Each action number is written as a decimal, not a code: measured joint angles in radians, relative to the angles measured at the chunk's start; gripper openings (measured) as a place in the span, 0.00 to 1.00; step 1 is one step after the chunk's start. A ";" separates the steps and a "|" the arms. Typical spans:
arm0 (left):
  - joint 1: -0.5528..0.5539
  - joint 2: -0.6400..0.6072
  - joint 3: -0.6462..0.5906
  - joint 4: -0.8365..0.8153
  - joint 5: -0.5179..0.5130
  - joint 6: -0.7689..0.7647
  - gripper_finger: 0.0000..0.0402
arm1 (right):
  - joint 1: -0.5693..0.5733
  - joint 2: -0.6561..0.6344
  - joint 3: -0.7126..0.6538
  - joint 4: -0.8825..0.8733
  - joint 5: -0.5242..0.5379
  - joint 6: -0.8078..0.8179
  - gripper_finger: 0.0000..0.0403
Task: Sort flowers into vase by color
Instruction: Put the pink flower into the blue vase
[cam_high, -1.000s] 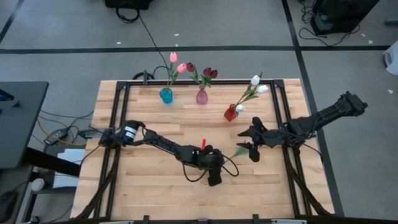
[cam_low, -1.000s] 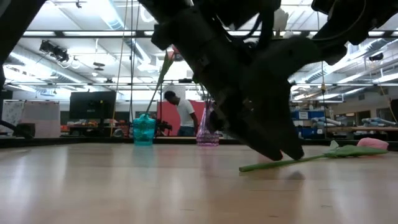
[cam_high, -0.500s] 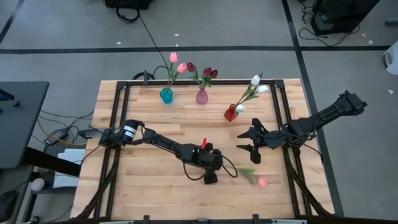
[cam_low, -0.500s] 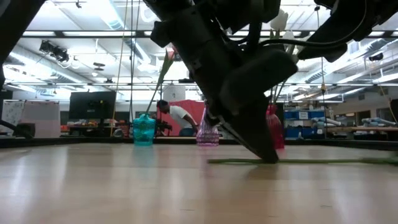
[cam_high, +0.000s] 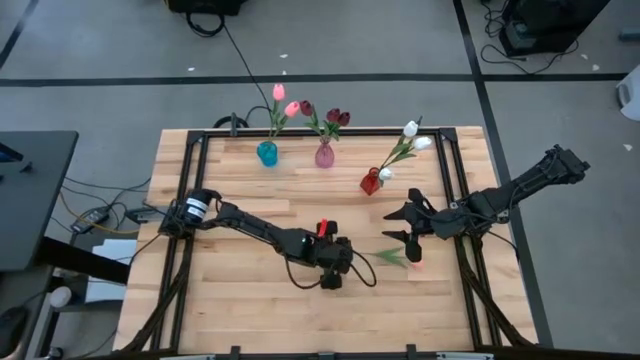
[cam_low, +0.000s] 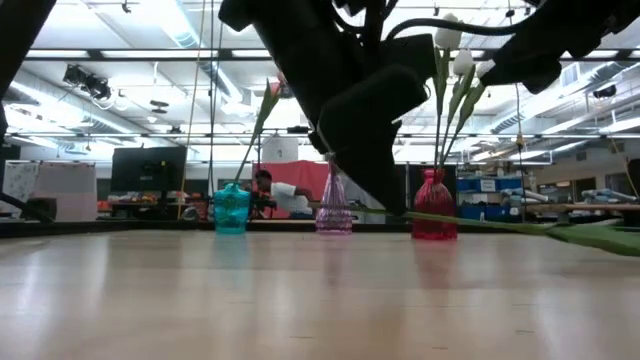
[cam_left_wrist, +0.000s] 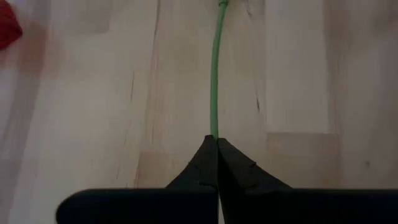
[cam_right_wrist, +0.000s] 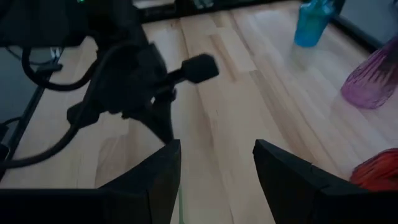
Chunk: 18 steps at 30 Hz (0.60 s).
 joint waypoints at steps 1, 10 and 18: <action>0.000 0.000 0.000 0.000 0.000 0.002 0.00 | 0.006 -0.007 0.000 0.000 0.011 0.000 0.53; -0.030 -0.020 -0.050 0.131 -0.117 0.099 0.00 | 0.059 -0.028 0.000 -0.001 0.017 0.000 0.53; 0.008 -0.206 -0.380 0.445 -0.164 0.049 0.00 | 0.139 -0.036 0.001 0.064 0.029 -0.017 0.53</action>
